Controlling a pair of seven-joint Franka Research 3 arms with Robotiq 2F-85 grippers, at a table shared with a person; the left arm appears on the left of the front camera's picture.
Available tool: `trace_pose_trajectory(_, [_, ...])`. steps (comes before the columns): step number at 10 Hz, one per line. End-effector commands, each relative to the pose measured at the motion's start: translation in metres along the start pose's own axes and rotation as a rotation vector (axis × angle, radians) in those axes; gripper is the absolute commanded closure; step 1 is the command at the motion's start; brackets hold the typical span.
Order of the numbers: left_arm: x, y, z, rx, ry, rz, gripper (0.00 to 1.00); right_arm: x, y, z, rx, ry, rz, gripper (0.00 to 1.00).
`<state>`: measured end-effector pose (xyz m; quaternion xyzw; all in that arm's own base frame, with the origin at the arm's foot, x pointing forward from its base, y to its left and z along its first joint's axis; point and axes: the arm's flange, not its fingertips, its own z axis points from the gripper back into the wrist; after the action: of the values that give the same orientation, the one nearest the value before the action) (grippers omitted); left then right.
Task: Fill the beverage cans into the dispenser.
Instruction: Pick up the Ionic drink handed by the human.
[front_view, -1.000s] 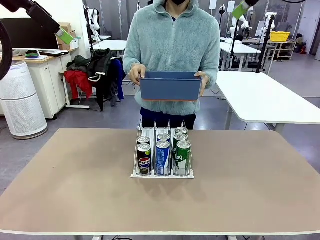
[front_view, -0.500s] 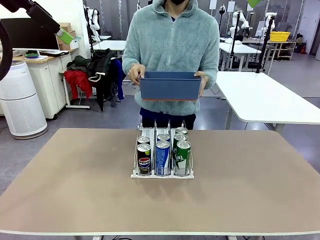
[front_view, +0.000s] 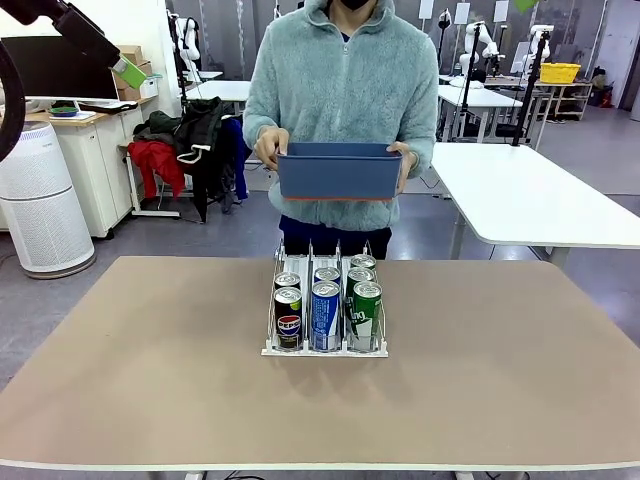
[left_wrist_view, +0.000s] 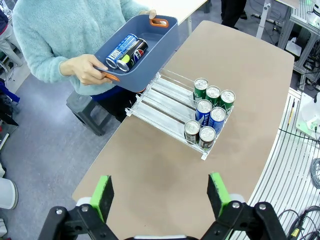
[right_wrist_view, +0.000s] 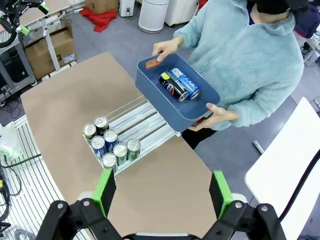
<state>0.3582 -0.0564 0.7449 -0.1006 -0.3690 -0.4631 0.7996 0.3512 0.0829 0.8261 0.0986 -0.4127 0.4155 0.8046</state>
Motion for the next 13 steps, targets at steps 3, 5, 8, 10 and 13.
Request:
trace_pose_trajectory(3, [-0.0002,0.0011,-0.001,-0.001,-0.01,-0.002,0.0,0.0,0.0,0.0,0.0,0.0,0.0,0.0])
trace_pose_trajectory(5, [-0.0002,0.0011,-0.001,-0.001,-0.01,-0.002,0.0,0.0,0.0,0.0,0.0,0.0,0.0,0.0])
trace_pose_trajectory(8, [-0.0002,0.0011,-0.001,-0.001,-0.01,-0.002,0.0,0.0,0.0,0.0,0.0,0.0,0.0,0.0])
trace_pose_trajectory(10, [-0.0002,0.0011,-0.001,-0.001,-0.01,-0.002,0.0,0.0,0.0,0.0,0.0,0.0,0.0,0.0])
trace_pose_trajectory(13, [-0.0002,0.0011,-0.001,-0.001,-0.01,-0.002,0.0,0.0,0.0,0.0,0.0,0.0,0.0,0.0])
